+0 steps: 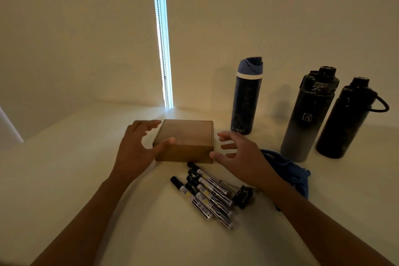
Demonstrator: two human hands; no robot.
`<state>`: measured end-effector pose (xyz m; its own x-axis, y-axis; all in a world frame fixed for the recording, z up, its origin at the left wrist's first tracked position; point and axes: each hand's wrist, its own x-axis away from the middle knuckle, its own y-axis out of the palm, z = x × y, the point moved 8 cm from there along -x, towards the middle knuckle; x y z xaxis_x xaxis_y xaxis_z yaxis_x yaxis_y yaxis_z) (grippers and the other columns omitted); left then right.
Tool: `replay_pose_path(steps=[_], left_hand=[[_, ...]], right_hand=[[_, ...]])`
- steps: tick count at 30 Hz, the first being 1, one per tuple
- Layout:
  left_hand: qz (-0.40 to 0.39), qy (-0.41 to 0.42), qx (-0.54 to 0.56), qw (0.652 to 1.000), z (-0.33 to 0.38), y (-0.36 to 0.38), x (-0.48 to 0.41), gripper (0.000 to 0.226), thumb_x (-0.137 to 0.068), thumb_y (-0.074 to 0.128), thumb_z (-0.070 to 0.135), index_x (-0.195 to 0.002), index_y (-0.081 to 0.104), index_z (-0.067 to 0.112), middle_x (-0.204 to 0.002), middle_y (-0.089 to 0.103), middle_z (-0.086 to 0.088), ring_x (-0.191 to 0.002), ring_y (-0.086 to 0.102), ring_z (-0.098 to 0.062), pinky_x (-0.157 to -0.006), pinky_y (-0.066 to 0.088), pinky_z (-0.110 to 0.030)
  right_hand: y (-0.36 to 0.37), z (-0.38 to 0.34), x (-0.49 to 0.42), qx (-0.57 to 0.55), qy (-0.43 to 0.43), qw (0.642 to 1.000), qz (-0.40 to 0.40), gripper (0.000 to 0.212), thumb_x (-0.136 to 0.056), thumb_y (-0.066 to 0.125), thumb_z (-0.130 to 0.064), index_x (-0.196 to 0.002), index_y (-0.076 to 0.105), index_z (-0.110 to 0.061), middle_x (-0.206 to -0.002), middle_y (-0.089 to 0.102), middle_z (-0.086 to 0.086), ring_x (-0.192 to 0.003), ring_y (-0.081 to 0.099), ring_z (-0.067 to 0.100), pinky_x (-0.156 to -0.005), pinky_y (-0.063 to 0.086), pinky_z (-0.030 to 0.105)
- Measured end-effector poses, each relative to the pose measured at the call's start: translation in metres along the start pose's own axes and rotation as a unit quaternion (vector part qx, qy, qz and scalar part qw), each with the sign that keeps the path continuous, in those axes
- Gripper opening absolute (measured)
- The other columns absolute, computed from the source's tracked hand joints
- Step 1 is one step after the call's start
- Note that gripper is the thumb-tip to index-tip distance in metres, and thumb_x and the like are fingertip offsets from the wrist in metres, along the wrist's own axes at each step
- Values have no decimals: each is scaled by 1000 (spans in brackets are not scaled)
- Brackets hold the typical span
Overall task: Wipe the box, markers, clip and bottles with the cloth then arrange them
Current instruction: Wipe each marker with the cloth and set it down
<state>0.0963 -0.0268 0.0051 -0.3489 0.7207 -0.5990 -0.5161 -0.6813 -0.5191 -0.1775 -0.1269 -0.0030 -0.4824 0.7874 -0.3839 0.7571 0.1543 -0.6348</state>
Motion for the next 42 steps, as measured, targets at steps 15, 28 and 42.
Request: replay_pose_path(steps=[15, 28, 42], left_hand=[[39, -151, 77, 985, -66, -14, 2, 14, -101, 64, 35, -106, 75, 27, -96, 75, 10, -89, 71, -7, -74, 48, -16], [70, -152, 59, 984, -84, -10, -16, 16, -102, 60, 36, -107, 73, 27, -100, 73, 12, -92, 71, -12, -80, 54, -26], [103, 66, -84, 989, -9, -7, -12, 30, -97, 62, 33, -123, 67, 21, -121, 64, 8, -115, 53, -17, -92, 50, -35]], right_hand=[[48, -24, -39, -48, 36, 998, -22, 31, -89, 72, -29, -118, 58, -28, -106, 64, -15, -86, 65, -2, -61, 48, 7], [64, -11, -63, -78, 25, 996, -16, 38, -90, 72, -32, -125, 58, -25, -111, 67, -11, -91, 68, 4, -71, 57, 15], [19, 6, -38, -64, 29, 998, 0, 19, -91, 72, -28, -109, 66, -27, -93, 69, -11, -77, 70, 0, -70, 59, 18]])
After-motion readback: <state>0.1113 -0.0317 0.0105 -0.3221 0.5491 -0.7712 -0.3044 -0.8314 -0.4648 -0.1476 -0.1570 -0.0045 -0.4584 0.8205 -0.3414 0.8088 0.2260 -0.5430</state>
